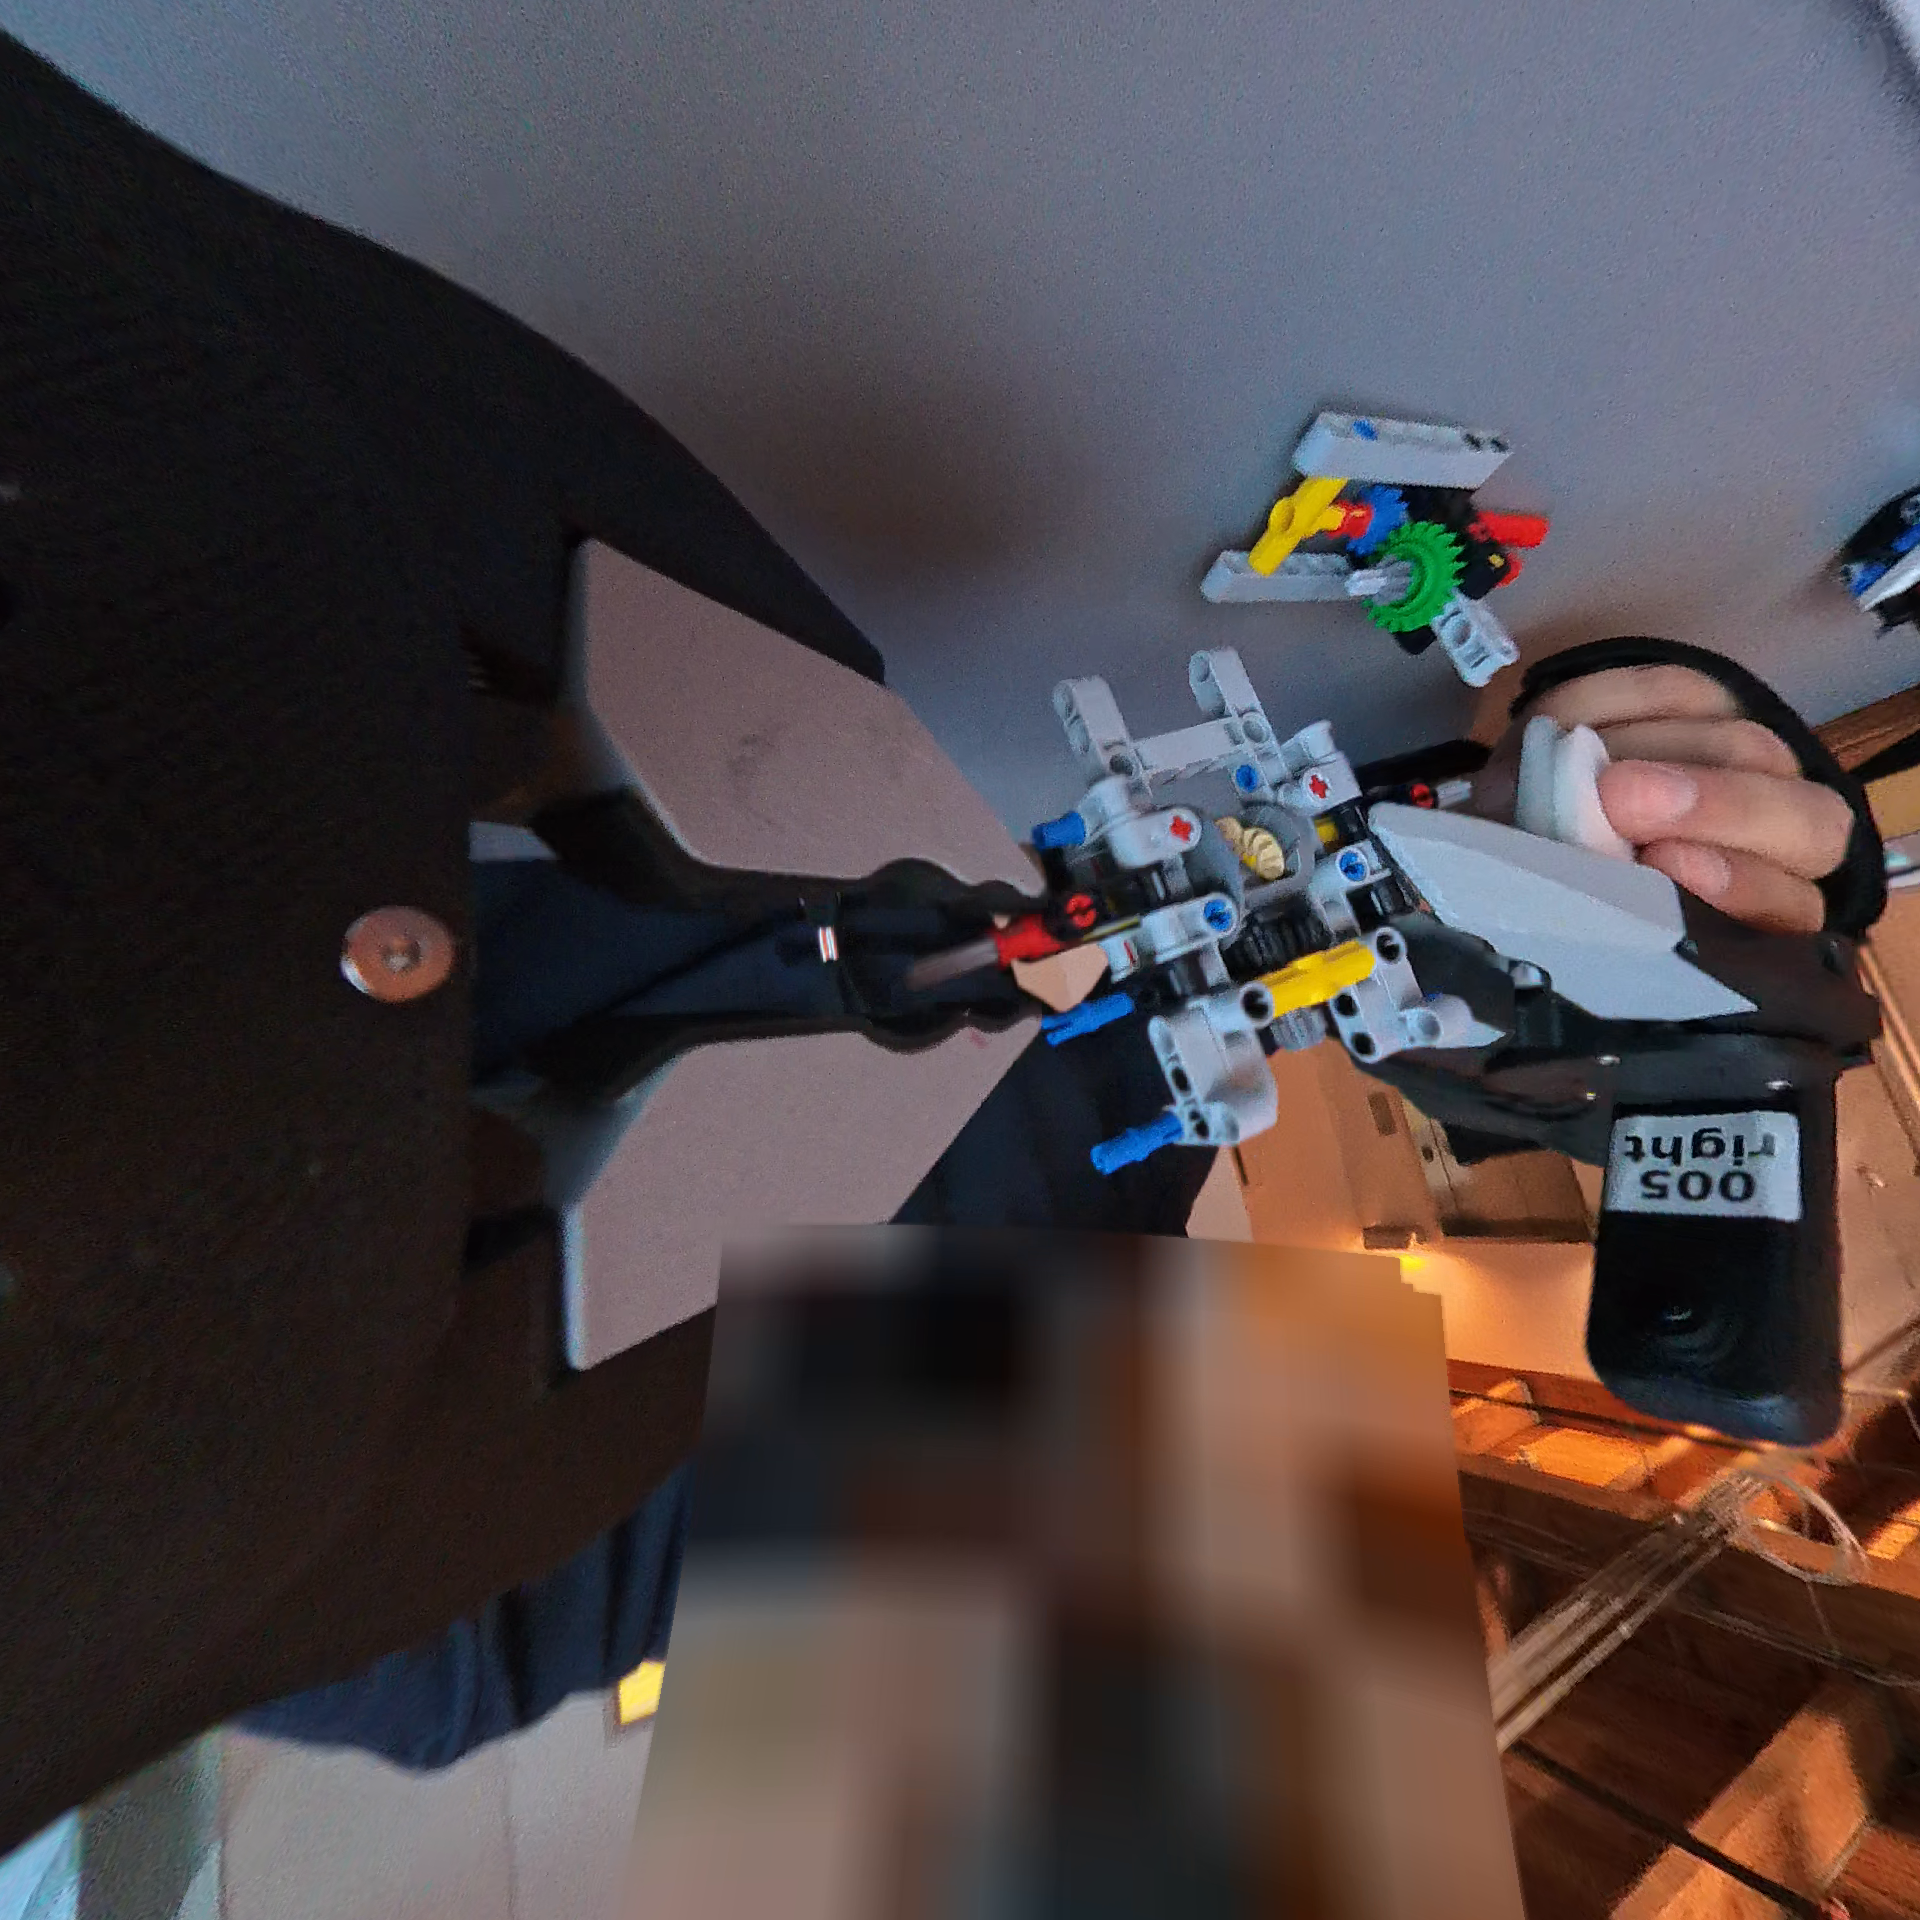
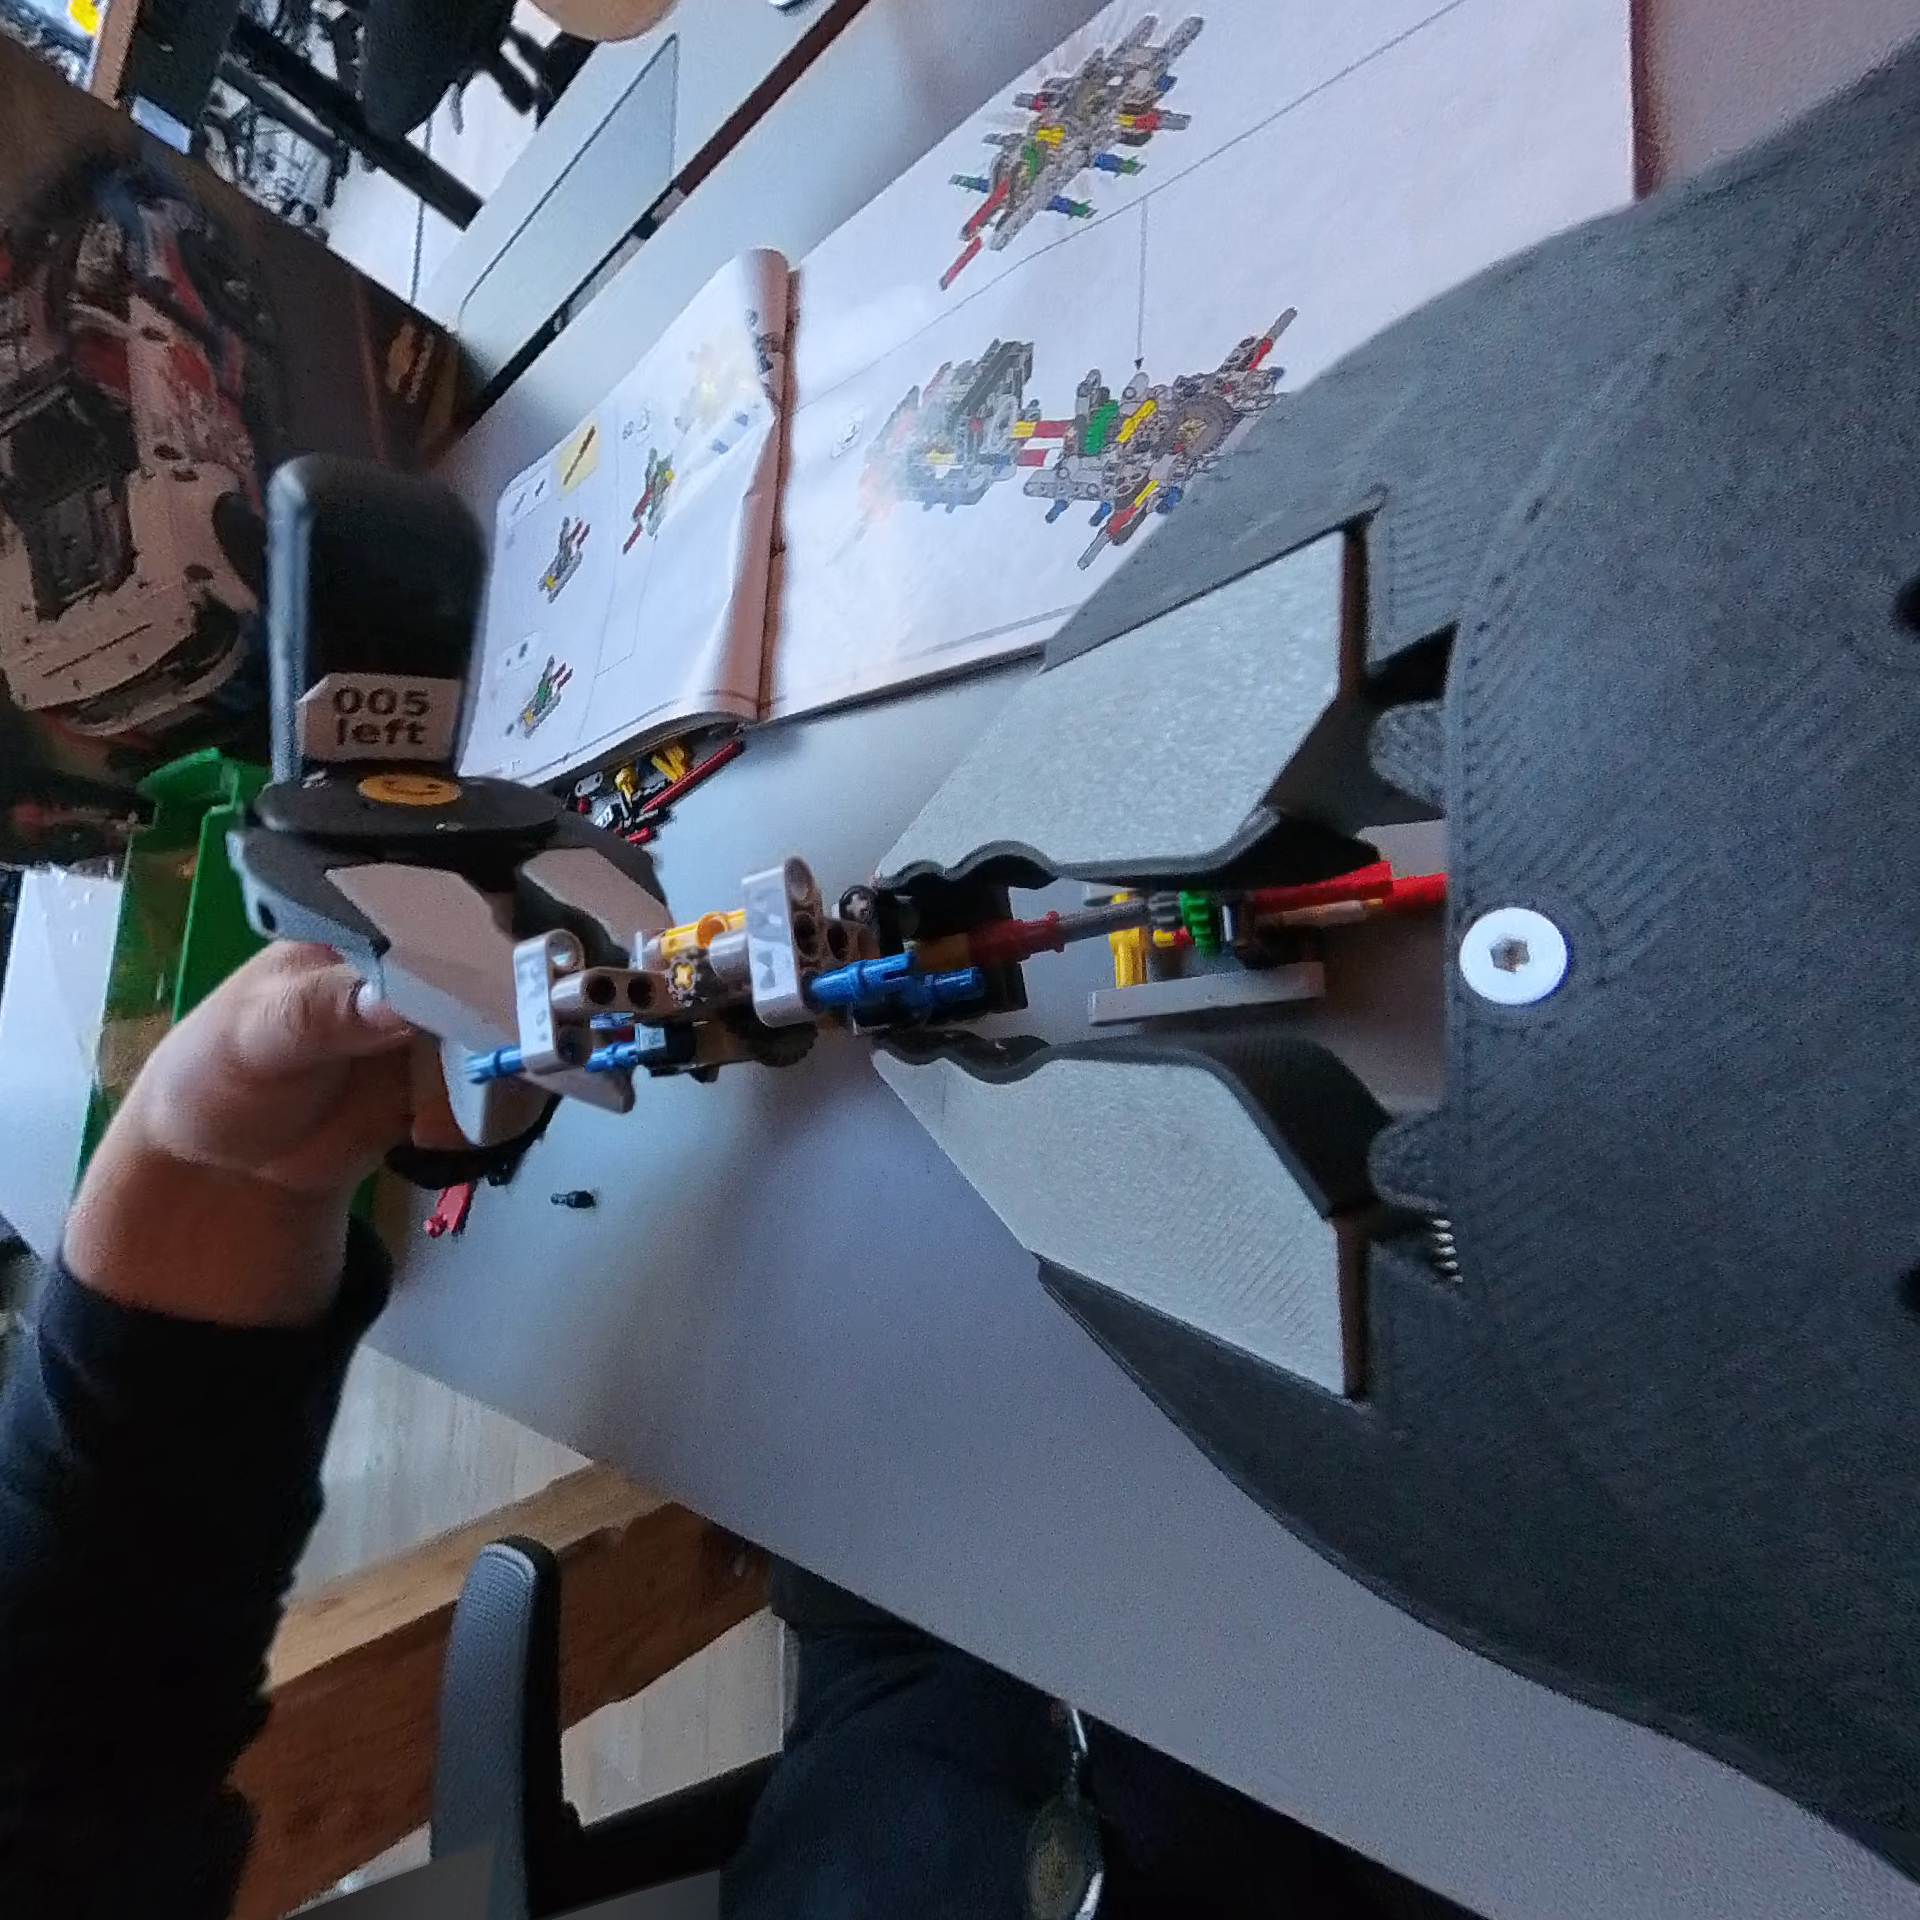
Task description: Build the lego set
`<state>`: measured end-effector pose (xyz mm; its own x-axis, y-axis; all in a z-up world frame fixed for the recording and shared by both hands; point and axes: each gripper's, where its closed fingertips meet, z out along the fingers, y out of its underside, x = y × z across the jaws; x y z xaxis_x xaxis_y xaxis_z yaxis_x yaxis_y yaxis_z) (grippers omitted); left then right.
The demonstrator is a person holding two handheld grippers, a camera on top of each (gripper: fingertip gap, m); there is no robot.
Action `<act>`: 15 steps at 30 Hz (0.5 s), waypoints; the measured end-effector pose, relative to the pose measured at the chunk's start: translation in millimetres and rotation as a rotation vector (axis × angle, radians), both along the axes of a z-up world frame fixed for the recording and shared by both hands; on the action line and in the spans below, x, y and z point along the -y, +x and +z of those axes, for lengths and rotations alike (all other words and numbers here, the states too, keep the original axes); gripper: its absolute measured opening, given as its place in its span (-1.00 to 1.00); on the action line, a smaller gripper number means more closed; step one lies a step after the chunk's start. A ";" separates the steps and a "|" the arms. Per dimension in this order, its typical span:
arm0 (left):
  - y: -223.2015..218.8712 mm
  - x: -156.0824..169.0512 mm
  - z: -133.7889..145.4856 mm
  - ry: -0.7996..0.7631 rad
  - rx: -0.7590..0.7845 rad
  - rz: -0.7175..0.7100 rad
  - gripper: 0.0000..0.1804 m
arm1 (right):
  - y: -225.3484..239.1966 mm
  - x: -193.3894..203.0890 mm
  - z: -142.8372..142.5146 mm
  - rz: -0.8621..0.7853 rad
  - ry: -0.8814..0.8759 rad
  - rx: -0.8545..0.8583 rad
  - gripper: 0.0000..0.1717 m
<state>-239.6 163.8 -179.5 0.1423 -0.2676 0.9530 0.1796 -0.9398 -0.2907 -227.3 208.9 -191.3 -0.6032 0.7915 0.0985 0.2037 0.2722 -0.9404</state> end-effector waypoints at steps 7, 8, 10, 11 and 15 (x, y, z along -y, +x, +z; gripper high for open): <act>-21.2 -8.2 2.7 0.410 -0.388 0.133 -0.34 | -7.9 -15.4 4.4 -0.065 -0.119 0.030 -0.75; -21.6 -11.2 -0.2 0.464 -0.457 0.148 -0.32 | -8.7 -16.4 5.0 -0.068 -0.134 0.033 -0.75; -20.0 -19.4 -5.1 0.570 -0.572 0.175 -0.30 | -10.2 -17.6 5.4 -0.073 -0.148 0.032 -0.75; -17.1 -22.8 -6.9 0.620 -0.618 0.174 -0.30 | -10.7 -17.3 5.5 -0.073 -0.154 0.032 -0.75; -6.9 -40.2 -15.2 0.766 -0.773 0.166 -0.50 | -11.5 -13.0 8.4 -0.059 -0.179 0.020 -0.75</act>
